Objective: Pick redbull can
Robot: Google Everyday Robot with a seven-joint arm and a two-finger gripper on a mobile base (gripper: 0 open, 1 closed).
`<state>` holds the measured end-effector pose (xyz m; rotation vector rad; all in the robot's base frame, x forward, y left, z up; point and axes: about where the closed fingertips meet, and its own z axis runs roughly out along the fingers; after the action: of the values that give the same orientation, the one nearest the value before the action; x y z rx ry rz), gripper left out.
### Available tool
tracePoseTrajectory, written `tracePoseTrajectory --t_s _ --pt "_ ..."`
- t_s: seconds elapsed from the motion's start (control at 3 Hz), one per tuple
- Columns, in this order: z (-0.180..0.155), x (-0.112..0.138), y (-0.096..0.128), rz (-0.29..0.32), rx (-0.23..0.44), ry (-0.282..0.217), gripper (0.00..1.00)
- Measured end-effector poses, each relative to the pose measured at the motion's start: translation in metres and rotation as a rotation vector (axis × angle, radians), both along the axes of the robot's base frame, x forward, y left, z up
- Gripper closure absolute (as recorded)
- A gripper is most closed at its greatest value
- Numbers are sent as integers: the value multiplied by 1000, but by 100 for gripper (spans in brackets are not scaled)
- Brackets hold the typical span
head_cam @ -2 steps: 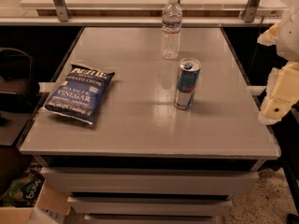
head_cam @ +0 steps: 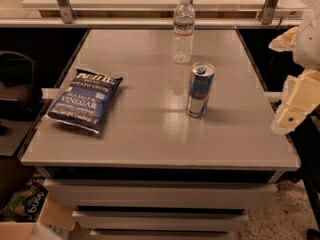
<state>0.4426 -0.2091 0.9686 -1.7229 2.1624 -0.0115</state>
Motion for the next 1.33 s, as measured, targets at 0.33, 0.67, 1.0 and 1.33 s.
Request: tracePoseTrajectory --t_s 0.33,0.67,1.0,1.33 --pt "-26 12 18 64 144 -12 0" --pt "-55 30 31 90 265 -24 0" --pt "-69 50 41 108 383 -66 0" --pt "-75 66 54 138 495 -94 0"
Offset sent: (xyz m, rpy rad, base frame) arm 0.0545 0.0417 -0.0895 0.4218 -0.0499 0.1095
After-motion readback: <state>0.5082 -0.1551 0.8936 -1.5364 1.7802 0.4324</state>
